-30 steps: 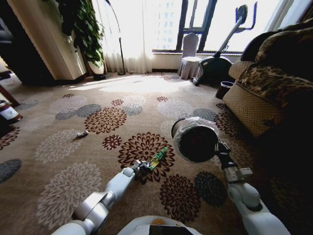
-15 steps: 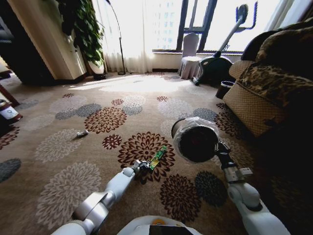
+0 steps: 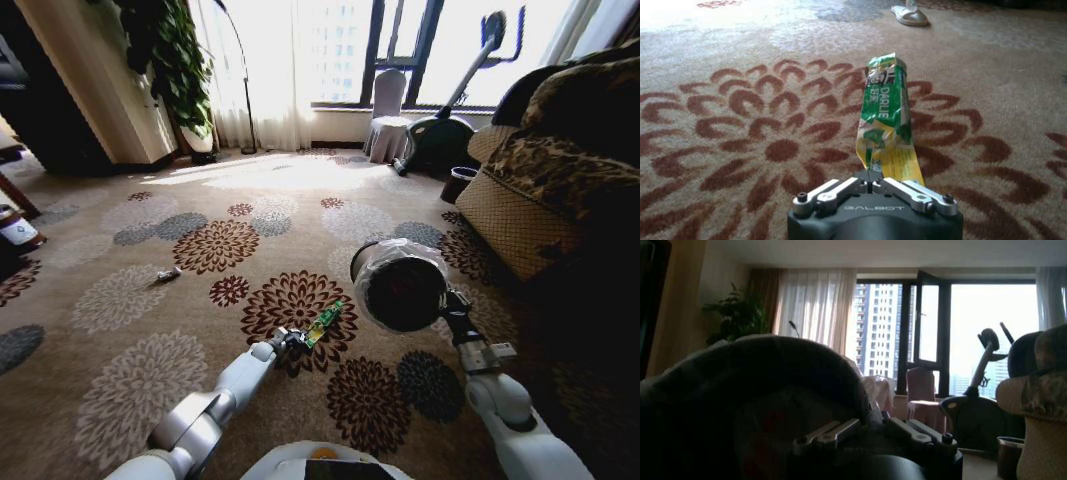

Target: Pick up the trash from the ground and place it into the trash bin.

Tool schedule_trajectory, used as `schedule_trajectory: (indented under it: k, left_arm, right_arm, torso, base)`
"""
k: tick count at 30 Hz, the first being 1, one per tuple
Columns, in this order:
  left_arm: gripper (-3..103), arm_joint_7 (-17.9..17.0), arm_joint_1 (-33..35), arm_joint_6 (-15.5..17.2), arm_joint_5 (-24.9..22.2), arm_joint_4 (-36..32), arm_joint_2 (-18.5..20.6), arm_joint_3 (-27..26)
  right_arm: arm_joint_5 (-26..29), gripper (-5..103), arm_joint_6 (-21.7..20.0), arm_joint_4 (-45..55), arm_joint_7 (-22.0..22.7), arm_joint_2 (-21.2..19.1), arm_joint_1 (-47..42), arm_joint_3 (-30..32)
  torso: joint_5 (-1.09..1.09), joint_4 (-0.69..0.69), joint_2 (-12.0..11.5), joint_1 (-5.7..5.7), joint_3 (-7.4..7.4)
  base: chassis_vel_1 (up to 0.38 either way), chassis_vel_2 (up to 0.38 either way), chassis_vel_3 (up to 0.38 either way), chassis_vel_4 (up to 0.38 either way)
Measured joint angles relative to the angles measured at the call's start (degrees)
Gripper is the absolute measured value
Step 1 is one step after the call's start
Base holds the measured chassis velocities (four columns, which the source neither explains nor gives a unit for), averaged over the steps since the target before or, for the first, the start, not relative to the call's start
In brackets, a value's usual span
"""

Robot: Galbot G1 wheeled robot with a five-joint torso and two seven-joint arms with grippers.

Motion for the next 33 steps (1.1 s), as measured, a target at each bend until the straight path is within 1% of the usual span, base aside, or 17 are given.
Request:
schedule_trajectory:
  k: [4,5,9,10,12,14,17,18,19,20,23,24,26,27,28,30,33]
  left_arm:
    - [0,-0.18,0.35,0.07,0.01,-0.58,0.04,-0.27]
    - [-3,-0.72,1.20,0.23,0.06,-2.10,0.11,-0.87]
    - [18,-3.11,4.83,0.99,0.36,-8.75,0.37,-3.57]
    - [18,-3.11,4.83,0.99,0.36,-8.75,0.37,-3.57]
    - [28,-4.46,6.84,1.41,0.52,-12.43,0.53,-5.04]
    - [28,-5.06,7.76,1.59,0.58,-14.05,0.61,-5.71]
    - [44,-7.03,10.72,2.22,0.87,-19.48,0.84,-7.94]
    - [44,-7.03,10.72,2.22,0.87,-19.48,0.84,-7.94]
    - [49,-7.81,11.89,2.44,0.96,-21.63,0.94,-8.81]
    - [49,-7.81,11.89,2.44,0.96,-21.63,0.94,-8.81]
    - [66,-10.12,15.38,3.20,1.26,-27.99,1.20,-11.39]
    - [72,-10.40,15.82,3.29,1.30,-28.78,1.24,-11.72]
    - [72,-11.05,16.83,3.49,1.37,-30.57,1.31,-12.45]
    - [77,-11.80,17.97,3.72,1.45,-32.65,1.40,-13.31]
    - [77,-11.80,17.97,3.72,1.45,-32.65,1.40,-13.31]
    - [97,-14.29,21.70,4.49,1.78,-39.47,1.69,-16.08]
    - [100,-15.58,23.68,4.88,1.91,-43.03,1.84,-17.52]
  right_arm:
    - [0.00,0,0.00,0.00,0.00,0.00,0.00,0.00]
    - [0.00,0,0.00,0.00,0.00,0.00,0.00,0.00]
    - [0.00,0,0.00,0.00,0.00,0.00,0.00,0.00]
    - [0.00,0,0.00,0.00,0.00,0.00,0.00,0.00]
    - [0.00,0,0.00,0.00,0.00,0.00,0.00,0.00]
    - [0.00,0,0.00,0.00,0.00,0.00,0.00,0.00]
    - [0.00,0,0.00,0.00,0.00,0.00,0.00,0.00]
    - [0.00,0,0.00,0.00,0.00,0.00,0.00,0.00]
    - [0.00,0,0.00,0.00,0.00,0.00,0.00,0.00]
    - [0.00,0,0.00,0.00,0.00,0.00,0.00,0.00]
    - [0.00,0,0.00,0.00,0.00,0.00,0.00,0.00]
    - [0.00,0,0.00,0.00,0.00,0.00,0.00,0.00]
    - [0.00,0,0.00,0.00,0.00,0.00,0.00,0.00]
    - [0.00,0,0.00,0.00,0.00,0.00,0.00,0.00]
    - [0.00,0,0.00,0.00,0.00,0.00,0.00,0.00]
    - [0.00,0,0.00,0.00,0.00,0.00,0.00,0.00]
    - [0.00,0,0.00,0.00,0.00,0.00,0.00,0.00]
  torso:
    - [0.01,0.00,0.00,0.00,0.02]
    - [0.01,0.00,0.00,0.00,0.03]
    - [0.00,0.00,0.01,0.00,0.05]
    - [0.00,0.00,0.01,0.00,0.05]
    - [0.00,0.00,0.01,-0.01,0.06]
    - [0.00,0.00,0.01,-0.01,0.06]
    - [0.00,0.00,0.01,-0.01,0.08]
    - [0.00,0.00,0.01,-0.01,0.08]
    - [0.00,0.00,0.01,-0.02,0.08]
    - [0.00,0.00,0.01,-0.02,0.08]
    - [0.01,0.00,0.01,-0.02,0.09]
    - [0.00,0.00,0.01,-0.02,0.09]
    - [0.00,0.00,0.01,-0.02,0.09]
    - [0.00,0.00,0.01,-0.02,0.10]
    - [0.00,0.00,0.01,-0.02,0.10]
    - [0.00,0.00,0.01,-0.03,0.11]
    - [0.00,0.00,0.01,-0.03,0.11]
  base:
    - [0.000,0.000,0.000,0.000]
    - [0.000,0.000,0.000,0.000]
    - [0.000,0.000,0.000,0.000]
    - [0.000,0.000,0.000,0.000]
    - [0.000,0.000,0.000,0.000]
    - [0.000,0.000,0.000,0.000]
    - [0.000,0.000,0.000,0.000]
    - [0.000,0.000,0.000,0.000]
    - [0.000,0.000,0.000,0.000]
    - [0.000,0.000,0.000,0.000]
    - [0.000,0.000,0.000,0.000]
    - [0.000,0.000,0.000,0.000]
    - [0.000,0.000,0.000,0.000]
    - [0.000,0.000,0.000,0.000]
    - [0.000,0.000,0.000,0.000]
    - [0.000,0.000,0.000,0.000]
    - [0.000,0.000,0.000,0.000]
